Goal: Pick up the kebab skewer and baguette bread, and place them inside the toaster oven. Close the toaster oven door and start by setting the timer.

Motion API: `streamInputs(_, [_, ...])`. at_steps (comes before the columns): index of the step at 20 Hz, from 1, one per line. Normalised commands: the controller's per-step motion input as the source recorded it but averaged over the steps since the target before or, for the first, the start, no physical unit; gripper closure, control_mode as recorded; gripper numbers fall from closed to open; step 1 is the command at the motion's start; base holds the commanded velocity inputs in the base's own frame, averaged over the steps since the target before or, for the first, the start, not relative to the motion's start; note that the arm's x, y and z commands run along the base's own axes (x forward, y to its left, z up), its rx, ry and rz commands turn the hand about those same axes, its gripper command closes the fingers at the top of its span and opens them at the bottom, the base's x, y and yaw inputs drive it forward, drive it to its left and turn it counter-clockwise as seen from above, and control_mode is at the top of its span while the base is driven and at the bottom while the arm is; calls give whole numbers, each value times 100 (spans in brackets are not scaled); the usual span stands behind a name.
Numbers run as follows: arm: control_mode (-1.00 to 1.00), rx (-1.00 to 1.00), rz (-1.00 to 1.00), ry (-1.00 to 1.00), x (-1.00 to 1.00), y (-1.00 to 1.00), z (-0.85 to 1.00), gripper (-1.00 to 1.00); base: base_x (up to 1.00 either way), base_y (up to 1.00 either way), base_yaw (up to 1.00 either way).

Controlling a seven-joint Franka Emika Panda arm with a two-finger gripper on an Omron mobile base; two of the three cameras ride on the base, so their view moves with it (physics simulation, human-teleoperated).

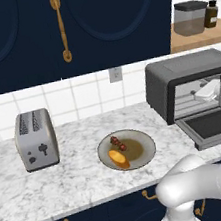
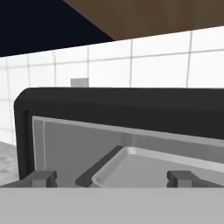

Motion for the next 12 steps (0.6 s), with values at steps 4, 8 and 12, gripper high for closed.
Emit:
streamInputs(4, [-100, 0, -8, 0, 28, 0, -22, -100, 0, 0, 0])
streamInputs(8, [-100, 0, -6, 0, 17, 0, -23, -100, 0, 0, 0])
streamInputs(12, [-100, 0, -2, 0, 32, 0, -12, -100, 0, 0, 0])
